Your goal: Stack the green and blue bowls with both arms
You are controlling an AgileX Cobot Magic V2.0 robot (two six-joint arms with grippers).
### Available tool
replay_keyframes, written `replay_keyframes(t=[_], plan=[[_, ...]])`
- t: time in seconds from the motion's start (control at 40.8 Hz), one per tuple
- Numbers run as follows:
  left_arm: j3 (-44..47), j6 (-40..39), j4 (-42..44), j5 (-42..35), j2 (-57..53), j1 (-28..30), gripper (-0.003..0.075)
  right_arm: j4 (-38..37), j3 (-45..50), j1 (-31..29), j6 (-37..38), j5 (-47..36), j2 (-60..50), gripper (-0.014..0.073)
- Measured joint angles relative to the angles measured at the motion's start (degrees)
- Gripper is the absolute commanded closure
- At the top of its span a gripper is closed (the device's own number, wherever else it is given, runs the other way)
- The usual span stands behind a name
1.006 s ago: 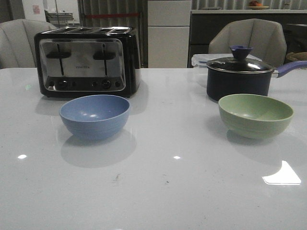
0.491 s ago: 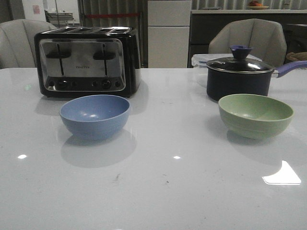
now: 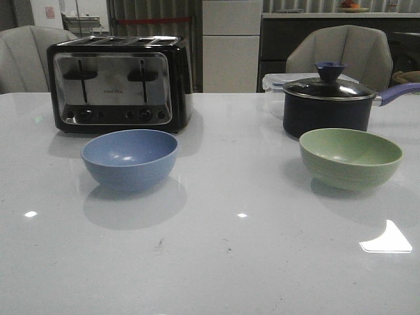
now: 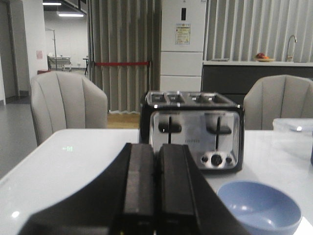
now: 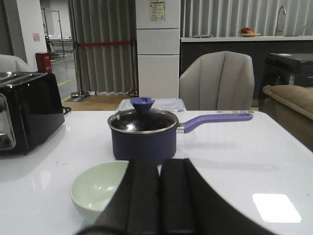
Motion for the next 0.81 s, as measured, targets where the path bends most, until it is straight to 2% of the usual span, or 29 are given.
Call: replay_keyframes(t=[0.172, 0.442, 0.638, 0.81], plan=[[-12.11, 0.0, 0.0, 10.08, 0.78, 0.0, 0.0627, 0.0, -10.81, 0.0, 0.0, 7.92, 0.99, 0.0537], [-29.68, 0.0, 0.0, 27.48, 12.79, 0.0, 0.0627, 0.0, -25.78, 0.0, 0.0, 22.81, 14.13, 0.0537], [-32.16, 0.0, 0.0, 34.39, 21.66, 0.0, 0.0627, 0.0, -28.82, 0.0, 0.0, 29.9, 24.24, 0.0537], [-30.76, 0.0, 0.0, 36.74, 26.72, 0.0, 0.0627, 0.0, -28.82, 0.0, 0.0, 32.03, 31.58, 0.0537]])
